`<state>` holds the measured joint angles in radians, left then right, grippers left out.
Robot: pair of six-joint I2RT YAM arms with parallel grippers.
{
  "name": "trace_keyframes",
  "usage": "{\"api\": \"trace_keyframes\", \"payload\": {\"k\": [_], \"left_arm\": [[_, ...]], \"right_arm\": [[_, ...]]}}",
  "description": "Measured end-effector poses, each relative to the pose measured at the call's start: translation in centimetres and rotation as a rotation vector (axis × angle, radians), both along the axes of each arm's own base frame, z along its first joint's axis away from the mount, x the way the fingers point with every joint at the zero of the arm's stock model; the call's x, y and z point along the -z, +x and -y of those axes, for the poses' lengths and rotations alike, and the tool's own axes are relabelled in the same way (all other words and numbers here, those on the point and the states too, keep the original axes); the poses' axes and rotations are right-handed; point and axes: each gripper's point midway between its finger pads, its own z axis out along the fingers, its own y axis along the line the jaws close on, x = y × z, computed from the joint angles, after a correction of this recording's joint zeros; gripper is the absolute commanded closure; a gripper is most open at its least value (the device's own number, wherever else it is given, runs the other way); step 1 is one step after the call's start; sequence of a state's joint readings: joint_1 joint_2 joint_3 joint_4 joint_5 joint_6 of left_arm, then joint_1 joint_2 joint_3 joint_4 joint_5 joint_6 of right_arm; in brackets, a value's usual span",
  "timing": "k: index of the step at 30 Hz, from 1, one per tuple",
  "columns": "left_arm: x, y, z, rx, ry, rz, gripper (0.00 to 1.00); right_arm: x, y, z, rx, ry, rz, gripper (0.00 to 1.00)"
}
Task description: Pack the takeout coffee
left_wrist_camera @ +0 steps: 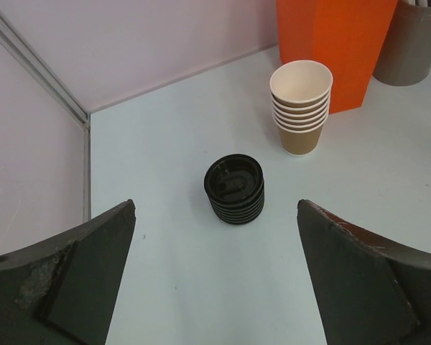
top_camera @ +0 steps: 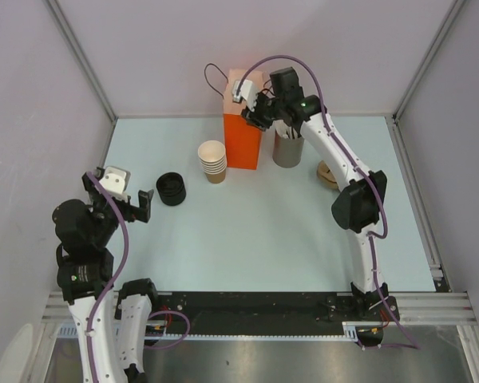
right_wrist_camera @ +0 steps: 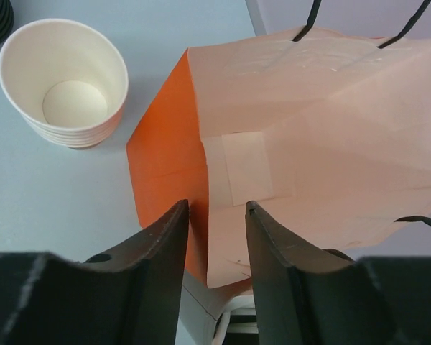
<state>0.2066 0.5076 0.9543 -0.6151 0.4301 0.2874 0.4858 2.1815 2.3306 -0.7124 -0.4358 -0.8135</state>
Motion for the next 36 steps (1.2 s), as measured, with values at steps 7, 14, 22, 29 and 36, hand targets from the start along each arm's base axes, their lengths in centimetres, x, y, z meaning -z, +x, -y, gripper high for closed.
{"api": "trace_keyframes", "payload": {"k": [7, 14, 22, 29, 36], "left_arm": [[0.3, 0.1, -0.1, -0.002, -0.003, -0.008, 0.01], [0.4, 0.1, 0.0, 0.006, -0.006, -0.009, 0.01], [0.4, 0.1, 0.1, 0.011, -0.013, -0.009, 0.0], [1.0, 0.2, 0.3, 0.016, -0.028, -0.023, 0.01], [0.7, -0.1, 0.4, 0.023, -0.027, -0.009, 0.01]], "right_arm": [[0.0, -0.5, 0.0, -0.033, 0.002, -0.015, 0.79], [0.7, -1.4, -0.1, -0.066, -0.013, -0.04, 0.85], [0.3, -3.6, 0.0, -0.1, -0.021, -0.077, 0.92], [-0.3, -6.9, -1.0, -0.156, -0.031, -0.102, 0.94], [-0.7, -10.1, -1.3, -0.204, -0.039, -0.136, 0.94]]}}
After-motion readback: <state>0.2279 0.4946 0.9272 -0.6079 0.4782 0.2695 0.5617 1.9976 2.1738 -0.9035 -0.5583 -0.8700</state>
